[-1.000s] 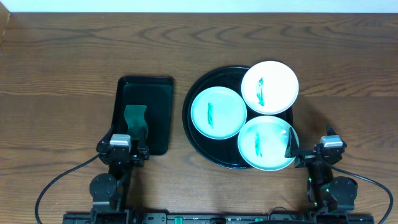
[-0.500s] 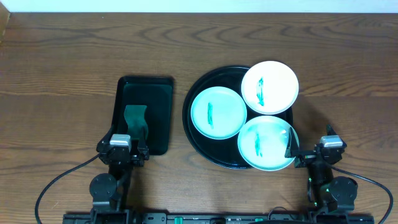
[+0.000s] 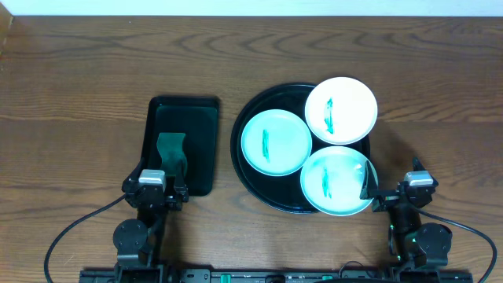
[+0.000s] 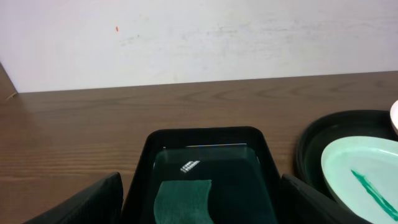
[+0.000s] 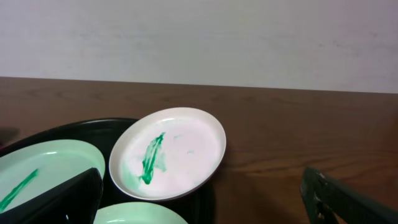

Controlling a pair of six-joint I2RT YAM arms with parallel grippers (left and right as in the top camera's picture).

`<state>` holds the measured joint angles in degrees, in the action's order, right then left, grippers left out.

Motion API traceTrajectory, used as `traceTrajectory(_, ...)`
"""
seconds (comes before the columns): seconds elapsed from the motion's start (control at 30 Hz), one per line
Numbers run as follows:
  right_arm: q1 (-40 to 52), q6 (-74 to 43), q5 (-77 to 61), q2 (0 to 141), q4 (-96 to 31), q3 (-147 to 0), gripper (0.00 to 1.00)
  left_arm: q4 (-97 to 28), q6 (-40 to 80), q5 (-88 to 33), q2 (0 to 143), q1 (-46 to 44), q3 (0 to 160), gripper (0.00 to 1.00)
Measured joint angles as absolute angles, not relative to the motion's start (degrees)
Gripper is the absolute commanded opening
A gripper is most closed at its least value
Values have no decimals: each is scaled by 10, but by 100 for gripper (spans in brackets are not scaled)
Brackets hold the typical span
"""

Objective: Clean dirty plates on tray and stack at the side

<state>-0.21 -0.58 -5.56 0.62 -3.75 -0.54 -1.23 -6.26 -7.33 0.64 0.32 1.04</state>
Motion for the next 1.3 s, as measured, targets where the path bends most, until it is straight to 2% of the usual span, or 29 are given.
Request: traceTrajectory(1.3, -2, 5, -25, 6, -23, -5, 99, -12, -63, -73, 6, 3, 10, 80)
